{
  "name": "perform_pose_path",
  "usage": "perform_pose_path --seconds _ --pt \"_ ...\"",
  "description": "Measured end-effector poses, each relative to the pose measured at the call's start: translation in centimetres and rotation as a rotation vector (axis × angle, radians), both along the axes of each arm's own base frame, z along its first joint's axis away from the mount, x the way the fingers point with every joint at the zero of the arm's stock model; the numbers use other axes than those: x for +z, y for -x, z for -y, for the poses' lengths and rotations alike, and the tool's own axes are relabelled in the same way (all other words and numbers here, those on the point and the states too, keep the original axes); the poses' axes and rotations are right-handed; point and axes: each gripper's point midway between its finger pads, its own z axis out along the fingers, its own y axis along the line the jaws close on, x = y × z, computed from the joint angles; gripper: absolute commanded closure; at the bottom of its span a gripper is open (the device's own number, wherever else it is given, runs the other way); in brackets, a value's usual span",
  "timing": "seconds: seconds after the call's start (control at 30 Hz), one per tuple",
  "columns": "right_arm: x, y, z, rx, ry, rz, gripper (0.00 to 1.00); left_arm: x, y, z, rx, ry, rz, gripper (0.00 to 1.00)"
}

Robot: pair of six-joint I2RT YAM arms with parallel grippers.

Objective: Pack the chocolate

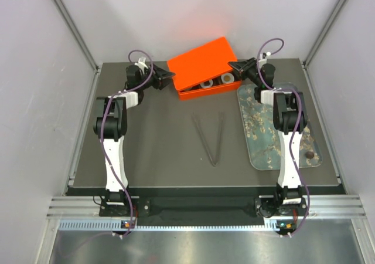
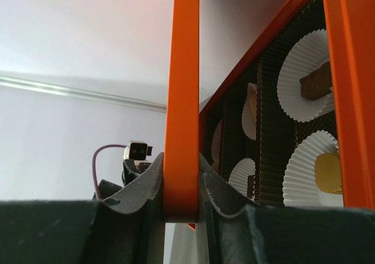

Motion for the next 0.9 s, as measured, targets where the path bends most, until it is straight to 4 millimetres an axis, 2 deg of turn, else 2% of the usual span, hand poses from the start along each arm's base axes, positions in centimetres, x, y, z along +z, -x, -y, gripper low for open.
perform_pose_path --seconds 0.4,0.63,0.9 --pt "-0.1 0.0 0.0 0.0 -0.002 -0.004 1.0 0.1 0.0 0.2 -0.004 0.001 0.006 0.44" --pt "-2.7 0.9 0.1 -0.008 -0.028 -0.094 1.0 0.1 0.0 0.2 -0.004 0.001 0.005 0.44" --pt "-2.7 0.9 0.4 -0.015 -0.033 -0.092 1.0 -0.2 0.1 0.1 -0.003 -0.007 0.001 0.45"
